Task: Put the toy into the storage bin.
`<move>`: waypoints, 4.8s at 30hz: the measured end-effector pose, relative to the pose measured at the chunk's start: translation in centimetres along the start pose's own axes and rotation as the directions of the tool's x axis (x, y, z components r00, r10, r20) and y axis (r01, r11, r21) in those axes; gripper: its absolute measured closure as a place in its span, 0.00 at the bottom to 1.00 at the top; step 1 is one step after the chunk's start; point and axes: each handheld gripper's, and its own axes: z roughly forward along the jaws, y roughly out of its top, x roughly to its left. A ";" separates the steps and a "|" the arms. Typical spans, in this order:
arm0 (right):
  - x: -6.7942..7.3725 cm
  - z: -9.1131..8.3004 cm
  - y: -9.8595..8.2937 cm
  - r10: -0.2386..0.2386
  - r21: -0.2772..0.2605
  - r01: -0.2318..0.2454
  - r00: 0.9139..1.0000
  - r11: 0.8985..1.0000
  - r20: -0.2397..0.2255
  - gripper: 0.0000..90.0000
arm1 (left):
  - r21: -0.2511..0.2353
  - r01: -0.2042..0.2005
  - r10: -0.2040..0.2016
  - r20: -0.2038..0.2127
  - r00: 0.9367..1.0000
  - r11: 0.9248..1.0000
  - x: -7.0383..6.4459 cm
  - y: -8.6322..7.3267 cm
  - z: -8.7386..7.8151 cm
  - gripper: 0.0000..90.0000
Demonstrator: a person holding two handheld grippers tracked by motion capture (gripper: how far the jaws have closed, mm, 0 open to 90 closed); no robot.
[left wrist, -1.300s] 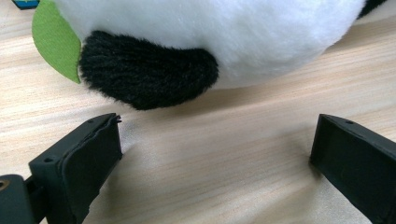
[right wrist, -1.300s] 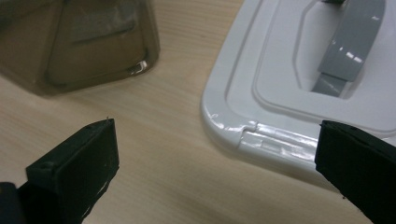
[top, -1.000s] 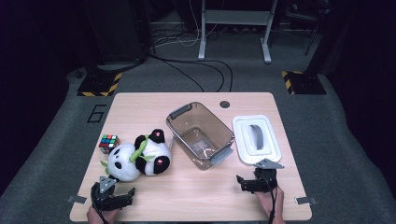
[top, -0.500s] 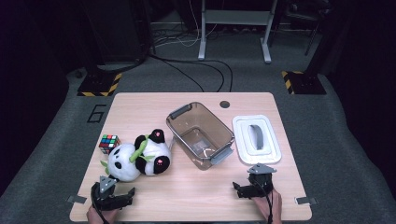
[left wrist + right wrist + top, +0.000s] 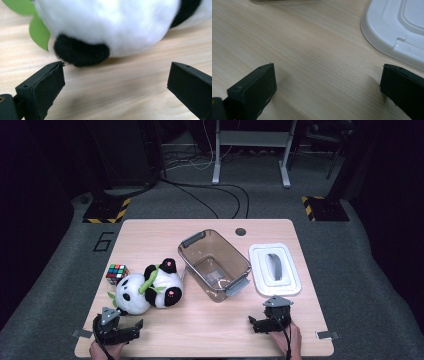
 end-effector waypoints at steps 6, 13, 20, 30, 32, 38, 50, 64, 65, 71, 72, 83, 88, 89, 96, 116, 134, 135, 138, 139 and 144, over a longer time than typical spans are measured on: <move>0.0 0.0 0.0 -0.001 -0.002 0.001 1.000 1.000 0.003 0.00 | 0.000 0.000 0.000 0.022 1.000 1.000 -0.3 2.1 -1.2 0.00; 0.0 0.0 0.0 0.001 -0.002 -0.001 1.000 1.000 0.001 0.00 | -0.027 -0.022 0.023 0.049 0.999 0.999 -0.9 5.3 -2.4 0.00; 0.0 0.0 0.0 0.001 -0.004 -0.001 1.000 1.000 0.000 0.00 | -0.058 -0.042 0.046 0.066 0.997 0.997 -1.4 8.0 -2.6 0.00; -0.1 0.0 -0.1 0.000 -0.015 0.000 1.000 1.000 0.005 0.01 | -0.063 -0.080 0.085 0.078 0.993 0.995 -2.6 11.6 -1.1 0.00; -0.1 0.0 -0.1 0.004 -0.015 -0.004 1.000 1.000 0.005 0.01 | -0.057 -0.092 0.096 0.083 0.992 0.994 -3.1 12.9 -0.4 0.00; -0.1 0.0 -0.1 0.005 -0.015 -0.005 1.000 1.000 0.004 0.02 | -0.014 -0.099 0.100 0.083 0.992 0.995 -3.6 14.2 1.8 0.01; -0.1 -0.1 -0.1 0.006 -0.017 -0.005 1.000 1.000 0.015 0.02 | 0.041 -0.073 0.071 0.054 0.996 0.996 -3.4 14.0 4.6 0.46; 0.0 0.0 -0.1 0.022 -0.020 -0.022 1.000 1.000 0.019 0.03 | -0.025 -0.115 0.116 0.084 0.990 0.993 -3.6 12.3 4.0 0.82; 0.0 0.0 -0.1 0.021 -0.020 -0.021 1.000 1.000 0.019 0.03 | -0.028 -0.114 0.116 0.087 0.989 0.993 -3.6 12.2 3.9 0.82; 0.0 0.0 -0.1 0.021 -0.020 -0.020 1.000 1.000 0.018 0.03 | -0.039 -0.151 0.155 0.134 0.979 0.988 -3.4 11.9 2.5 0.83; 0.0 0.0 -0.1 0.018 -0.020 -0.018 1.000 1.000 0.016 0.02 | -0.050 -0.150 0.156 0.148 0.976 0.987 -3.2 11.9 1.9 0.83; 0.0 0.0 0.0 -0.007 -0.008 0.007 1.000 1.000 0.004 0.00 | -0.088 -0.176 0.191 0.204 0.960 0.980 -2.4 12.9 -1.3 0.83; 0.0 0.0 0.0 -0.007 -0.008 0.008 1.000 1.000 0.004 0.00 | -0.099 -0.192 0.209 0.213 0.954 0.976 -2.4 13.7 -2.3 0.83; 0.0 0.0 0.0 -0.007 -0.008 0.008 1.000 1.000 0.004 0.00 | -0.103 -0.195 0.214 0.214 0.953 0.975 -2.4 13.9 -2.5 0.83; 0.1 0.1 0.0 -0.004 -0.008 0.004 1.000 1.000 0.002 0.00 | -0.122 -0.226 0.250 0.236 0.939 0.966 -2.2 15.6 -3.9 0.83; 0.0 0.0 0.0 -0.012 -0.007 0.012 1.000 1.000 -0.003 0.00 | -0.197 -0.342 0.385 0.255 0.887 0.919 -3.4 22.3 -6.8 0.83; 0.0 0.1 0.0 -0.012 -0.010 0.012 1.000 1.000 -0.002 0.00 | -0.225 -0.422 0.475 0.304 0.826 0.878 -6.1 26.8 -4.1 0.83; 0.0 0.1 0.0 -0.013 -0.010 0.013 1.000 1.000 -0.002 0.00 | -0.226 -0.425 0.478 0.312 0.821 0.877 -6.3 26.9 -3.9 0.83; 0.0 0.1 0.0 -0.013 -0.009 0.013 1.000 1.000 -0.002 0.00 | -0.239 -0.449 0.507 0.334 0.795 0.861 -6.9 27.5 -3.2 0.83; 0.0 0.0 0.0 -0.010 -0.007 0.010 1.000 1.000 -0.004 0.00 | -0.244 -0.459 0.518 0.336 0.786 0.854 -7.0 27.6 -3.0 0.83; 0.0 0.0 0.0 -0.004 -0.007 0.004 1.000 1.000 -0.006 0.00 | -0.243 -0.479 0.537 0.355 0.765 0.843 -8.2 28.4 -1.8 0.83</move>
